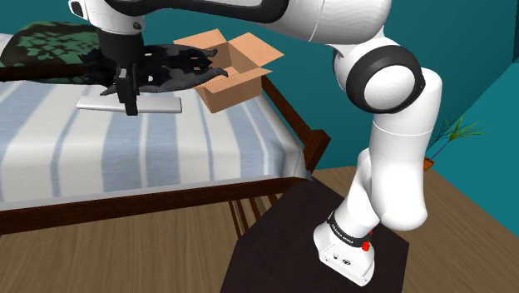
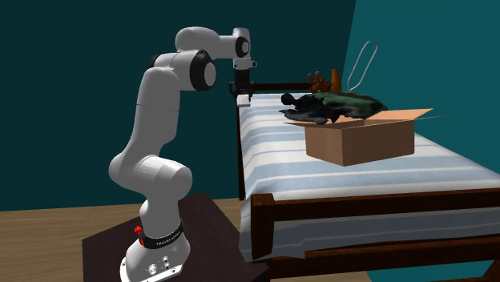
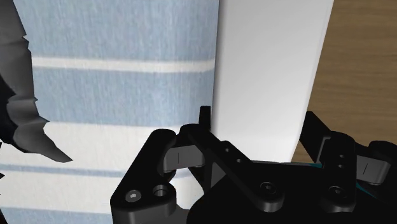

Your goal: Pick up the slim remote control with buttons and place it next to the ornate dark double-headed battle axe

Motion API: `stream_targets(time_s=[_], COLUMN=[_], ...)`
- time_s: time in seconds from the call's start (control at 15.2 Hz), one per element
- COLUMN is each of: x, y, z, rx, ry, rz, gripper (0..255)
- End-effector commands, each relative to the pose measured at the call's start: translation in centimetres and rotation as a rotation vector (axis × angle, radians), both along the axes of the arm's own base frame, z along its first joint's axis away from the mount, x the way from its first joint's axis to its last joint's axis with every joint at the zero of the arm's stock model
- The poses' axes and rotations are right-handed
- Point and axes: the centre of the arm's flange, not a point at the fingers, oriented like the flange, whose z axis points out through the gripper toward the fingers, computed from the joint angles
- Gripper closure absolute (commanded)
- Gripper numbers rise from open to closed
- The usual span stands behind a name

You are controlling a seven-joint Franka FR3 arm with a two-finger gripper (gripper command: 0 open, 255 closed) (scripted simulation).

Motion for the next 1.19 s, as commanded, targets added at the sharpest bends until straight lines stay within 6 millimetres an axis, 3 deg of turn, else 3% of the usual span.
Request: stream_targets(time_s=[0.0,1.12], x=[0.1,0.1], y=[0.0,0.0], z=[-0.9,-9.9], rx=[0.001,0.001], ry=[-0.001,-0.001], rz=[0.0,0.0], gripper=[255,255])
